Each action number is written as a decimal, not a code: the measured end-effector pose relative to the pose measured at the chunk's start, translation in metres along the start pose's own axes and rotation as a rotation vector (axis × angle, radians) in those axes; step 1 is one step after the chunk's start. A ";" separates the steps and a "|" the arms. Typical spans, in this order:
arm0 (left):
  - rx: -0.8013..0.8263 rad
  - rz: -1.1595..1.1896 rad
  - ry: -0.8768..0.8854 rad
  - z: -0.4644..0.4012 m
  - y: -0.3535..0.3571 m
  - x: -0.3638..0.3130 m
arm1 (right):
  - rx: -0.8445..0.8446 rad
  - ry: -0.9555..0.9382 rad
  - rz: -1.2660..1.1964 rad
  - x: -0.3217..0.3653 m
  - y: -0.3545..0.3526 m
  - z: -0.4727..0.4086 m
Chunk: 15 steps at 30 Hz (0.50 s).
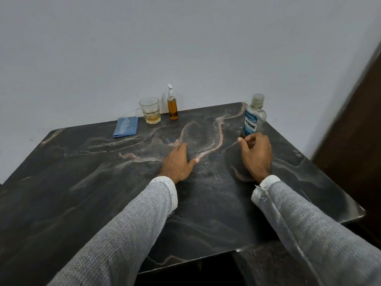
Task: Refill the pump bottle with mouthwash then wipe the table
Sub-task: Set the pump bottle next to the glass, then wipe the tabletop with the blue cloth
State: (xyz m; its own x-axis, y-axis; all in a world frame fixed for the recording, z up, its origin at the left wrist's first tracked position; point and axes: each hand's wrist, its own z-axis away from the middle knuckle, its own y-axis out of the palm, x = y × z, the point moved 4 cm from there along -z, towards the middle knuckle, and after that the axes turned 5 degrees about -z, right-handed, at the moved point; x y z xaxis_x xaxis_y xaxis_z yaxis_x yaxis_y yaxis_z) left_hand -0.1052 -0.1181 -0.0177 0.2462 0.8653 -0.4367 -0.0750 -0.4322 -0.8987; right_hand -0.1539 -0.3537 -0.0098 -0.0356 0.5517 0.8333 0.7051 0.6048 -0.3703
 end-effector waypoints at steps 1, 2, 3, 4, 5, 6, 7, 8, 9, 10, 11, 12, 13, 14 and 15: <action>0.016 0.004 -0.006 0.000 0.001 -0.002 | -0.040 0.023 0.005 -0.003 -0.006 -0.003; 0.031 0.007 -0.016 0.000 0.003 -0.003 | -0.073 0.044 0.000 -0.006 -0.010 -0.005; 0.043 0.005 -0.027 -0.001 0.004 -0.003 | -0.099 0.062 -0.011 -0.009 -0.013 -0.008; 0.055 -0.003 -0.039 -0.002 0.005 -0.003 | -0.114 0.083 -0.022 -0.012 -0.015 -0.011; 0.067 -0.014 -0.049 -0.003 0.005 -0.002 | -0.114 0.106 -0.026 -0.015 -0.015 -0.015; 0.080 -0.023 -0.056 -0.005 0.004 -0.003 | -0.100 0.131 -0.025 -0.017 -0.013 -0.019; 0.093 -0.026 -0.062 -0.006 0.004 -0.003 | -0.071 0.157 -0.023 -0.020 -0.011 -0.023; 0.102 -0.023 -0.066 -0.008 0.004 -0.003 | -0.037 0.181 -0.029 -0.022 -0.008 -0.028; 0.109 -0.019 -0.067 -0.009 0.003 -0.002 | -0.002 0.201 -0.047 -0.023 -0.004 -0.032; 0.112 -0.017 -0.067 -0.010 0.003 -0.002 | 0.029 0.215 -0.075 -0.024 -0.001 -0.035; 0.112 -0.018 -0.068 -0.011 0.003 -0.002 | 0.054 0.220 -0.106 -0.024 0.002 -0.037; 0.110 -0.023 -0.068 -0.011 0.003 -0.002 | 0.069 0.219 -0.127 -0.024 0.005 -0.039; 0.109 -0.028 -0.065 -0.011 0.003 -0.002 | 0.073 0.214 -0.137 -0.024 0.007 -0.040; 0.108 -0.033 -0.061 -0.012 0.003 -0.002 | 0.073 0.204 -0.137 -0.024 0.008 -0.040; 0.109 -0.037 -0.058 -0.012 0.002 -0.002 | 0.078 0.191 -0.133 -0.024 0.010 -0.040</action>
State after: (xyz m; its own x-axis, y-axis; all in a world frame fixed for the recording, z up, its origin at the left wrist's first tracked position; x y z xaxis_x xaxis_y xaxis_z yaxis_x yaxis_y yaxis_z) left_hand -0.0943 -0.1233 -0.0184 0.1949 0.8947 -0.4020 -0.1723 -0.3723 -0.9120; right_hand -0.1182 -0.3836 -0.0167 0.0150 0.3499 0.9367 0.6460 0.7116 -0.2761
